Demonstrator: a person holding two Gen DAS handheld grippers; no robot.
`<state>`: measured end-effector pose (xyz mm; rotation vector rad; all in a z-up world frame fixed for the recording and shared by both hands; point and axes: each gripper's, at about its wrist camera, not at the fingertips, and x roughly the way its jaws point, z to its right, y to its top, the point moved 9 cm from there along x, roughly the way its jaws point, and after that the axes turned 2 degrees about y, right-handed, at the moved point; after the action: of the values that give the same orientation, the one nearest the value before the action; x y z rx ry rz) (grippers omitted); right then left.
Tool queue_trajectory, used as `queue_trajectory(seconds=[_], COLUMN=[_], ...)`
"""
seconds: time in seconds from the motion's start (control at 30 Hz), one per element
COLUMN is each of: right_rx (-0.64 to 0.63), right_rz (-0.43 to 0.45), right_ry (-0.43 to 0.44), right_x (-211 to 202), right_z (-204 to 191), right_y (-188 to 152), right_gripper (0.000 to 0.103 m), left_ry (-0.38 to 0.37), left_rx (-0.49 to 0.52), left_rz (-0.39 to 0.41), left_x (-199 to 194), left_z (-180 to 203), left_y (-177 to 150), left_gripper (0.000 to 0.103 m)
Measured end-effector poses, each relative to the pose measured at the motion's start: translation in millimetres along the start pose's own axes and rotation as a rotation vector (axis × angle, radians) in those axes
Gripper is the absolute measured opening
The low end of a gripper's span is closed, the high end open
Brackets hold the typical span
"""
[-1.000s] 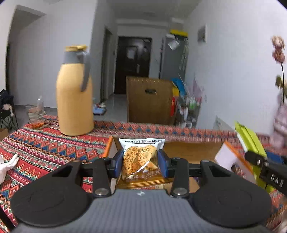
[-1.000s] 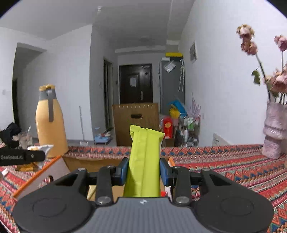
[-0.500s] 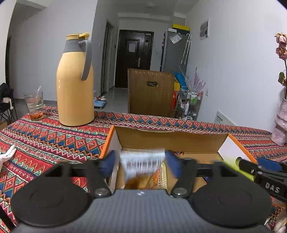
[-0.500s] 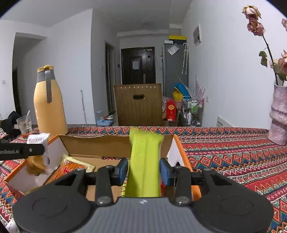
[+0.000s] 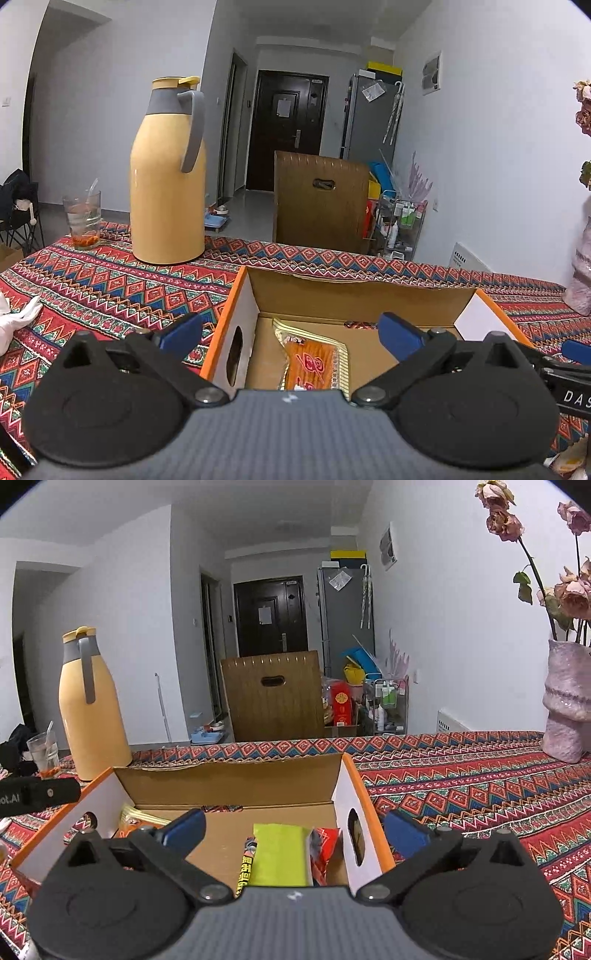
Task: Organize snacks
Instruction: 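Carry both packets over the box and release them inside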
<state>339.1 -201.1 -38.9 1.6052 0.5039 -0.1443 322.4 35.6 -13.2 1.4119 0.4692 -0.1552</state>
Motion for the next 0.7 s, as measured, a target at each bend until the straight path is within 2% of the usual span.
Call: queue_trajectory(seconds=[0.4,0.7], right_rx=[0.001,-0.02], right_rz=[0.029,0.087], right_ry=[-0.016,-0.027], right_x=[-10.2,-41.0], right_z=[1.3,-0.9], right_y=[12.7,34.8], right_gripper=[0.103,0.103], left_ry=[0.012,-0.001], left_rx=[0.018,0.046], left_rz=[0.025,0.02], left_x=[-13.5,-40.7], left_z=[5.0,-2.8], left_y=[10.0,19.0], left_gripper=[0.103,0.103])
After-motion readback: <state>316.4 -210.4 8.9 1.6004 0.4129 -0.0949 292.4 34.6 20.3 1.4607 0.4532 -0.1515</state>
